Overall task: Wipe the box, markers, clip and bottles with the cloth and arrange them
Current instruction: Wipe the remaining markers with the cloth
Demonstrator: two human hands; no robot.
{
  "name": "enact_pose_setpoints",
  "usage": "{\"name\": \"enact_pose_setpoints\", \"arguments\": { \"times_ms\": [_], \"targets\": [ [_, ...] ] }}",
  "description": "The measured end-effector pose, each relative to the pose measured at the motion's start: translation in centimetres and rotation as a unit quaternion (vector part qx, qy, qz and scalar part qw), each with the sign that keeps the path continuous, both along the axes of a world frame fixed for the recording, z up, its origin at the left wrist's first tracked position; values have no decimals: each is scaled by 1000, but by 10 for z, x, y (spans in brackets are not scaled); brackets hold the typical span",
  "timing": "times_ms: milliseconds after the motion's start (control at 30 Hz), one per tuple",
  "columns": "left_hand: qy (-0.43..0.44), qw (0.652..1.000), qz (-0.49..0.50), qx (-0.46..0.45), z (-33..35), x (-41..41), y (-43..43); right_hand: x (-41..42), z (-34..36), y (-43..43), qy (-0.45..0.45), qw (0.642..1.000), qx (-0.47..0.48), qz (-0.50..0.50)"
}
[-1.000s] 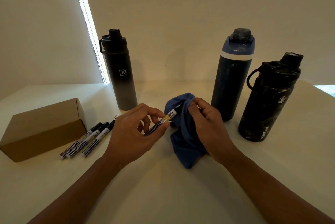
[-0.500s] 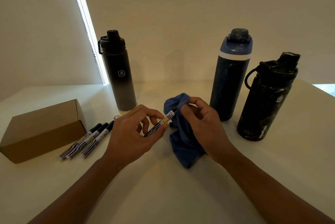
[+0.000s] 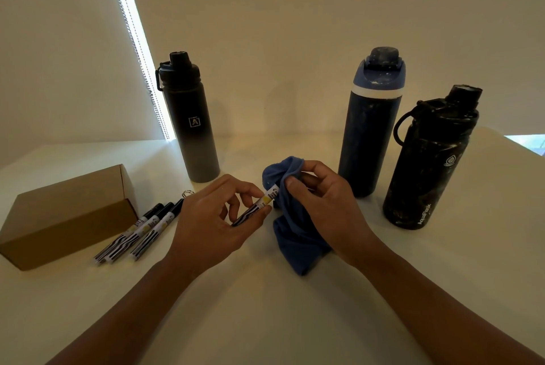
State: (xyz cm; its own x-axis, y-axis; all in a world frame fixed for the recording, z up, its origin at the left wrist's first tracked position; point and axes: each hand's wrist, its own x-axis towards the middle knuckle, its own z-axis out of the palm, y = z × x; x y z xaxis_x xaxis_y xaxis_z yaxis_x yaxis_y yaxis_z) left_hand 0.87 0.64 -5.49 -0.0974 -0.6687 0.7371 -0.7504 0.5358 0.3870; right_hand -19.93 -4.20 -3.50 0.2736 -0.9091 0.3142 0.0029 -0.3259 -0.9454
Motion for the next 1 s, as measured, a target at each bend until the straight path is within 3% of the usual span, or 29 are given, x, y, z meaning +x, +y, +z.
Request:
{"name": "enact_pose_setpoints", "arguments": {
  "times_ms": [400, 567, 833, 1000],
  "targets": [
    [-2, 1000, -3, -9, 1, 2, 2, 0, -1, -3, 26, 999, -21, 0],
    [11, 1000, -11, -13, 4, -2, 4, 0, -3, -5, 43, 997, -18, -64],
    [-3, 1000, 9, -21, 3, 5, 2, 7, -3, 1, 33, 999, -34, 6],
    [-27, 999, 4, -31, 3, 5, 1, 3, -2, -2, 34, 999, -34, -21]
  ]
}}
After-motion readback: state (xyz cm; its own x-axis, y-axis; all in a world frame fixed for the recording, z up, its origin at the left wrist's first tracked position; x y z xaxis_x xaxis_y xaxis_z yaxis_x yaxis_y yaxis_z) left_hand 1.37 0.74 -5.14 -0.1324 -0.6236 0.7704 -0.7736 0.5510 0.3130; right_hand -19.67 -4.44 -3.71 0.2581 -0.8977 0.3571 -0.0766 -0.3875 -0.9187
